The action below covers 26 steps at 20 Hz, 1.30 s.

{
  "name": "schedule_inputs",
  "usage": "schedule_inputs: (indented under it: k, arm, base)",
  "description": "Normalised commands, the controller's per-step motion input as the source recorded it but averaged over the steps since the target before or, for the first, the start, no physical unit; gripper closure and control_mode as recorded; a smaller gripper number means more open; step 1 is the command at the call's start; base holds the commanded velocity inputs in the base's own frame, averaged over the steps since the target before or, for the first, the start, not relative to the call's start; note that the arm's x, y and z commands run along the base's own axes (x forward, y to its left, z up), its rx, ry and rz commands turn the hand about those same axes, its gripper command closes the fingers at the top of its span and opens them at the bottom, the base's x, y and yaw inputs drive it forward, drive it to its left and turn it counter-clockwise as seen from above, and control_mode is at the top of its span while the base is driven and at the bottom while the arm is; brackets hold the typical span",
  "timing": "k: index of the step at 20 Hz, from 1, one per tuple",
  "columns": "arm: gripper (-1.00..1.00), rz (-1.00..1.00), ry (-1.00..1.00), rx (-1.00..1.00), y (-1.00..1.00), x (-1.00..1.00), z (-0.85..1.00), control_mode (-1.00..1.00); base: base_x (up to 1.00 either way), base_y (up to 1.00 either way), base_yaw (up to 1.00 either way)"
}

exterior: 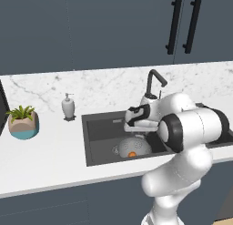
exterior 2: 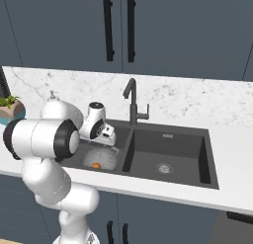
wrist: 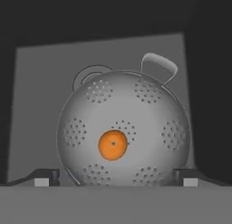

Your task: Put the colander in the sink, put the tangerine in the colander, and turn on the sink faucet and pour water over the colander.

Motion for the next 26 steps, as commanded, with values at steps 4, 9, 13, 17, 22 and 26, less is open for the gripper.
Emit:
schedule_inputs:
  k: [4, 9, 13, 17, 22, 26]
  arm:
    - [-1.00, 0.00, -0.33, 0.00, -0.08, -0.31, 0.44, -1.00]
    - [-1.00, 0.03, -0.48, 0.03, -0.27, -0.45, 0.41, -1.00]
    - [-1.00, 0.05, -0.51, 0.06, -0.35, -0.18, 0.22, -1.00]
    - [-1.00, 0.01, -0.43, 0.07, -0.32, 0.00, 0.47, -1.00]
    - [-1.00, 0.00, -0.28, 0.06, -0.26, 0.00, 0.74, -1.00]
    - [-1.00, 0.00, -0.31, 0.00, -0.04, 0.00, 0.49, -1.00]
  base:
    - [0.00, 0.00, 0.00]
    - [0.00, 0.00, 0.00]
    - [0.00, 0.00, 0.00]
    - [0.00, 0.00, 0.00]
    - [0.00, 0.00, 0.00]
    - [0.00, 0.00, 0.00]
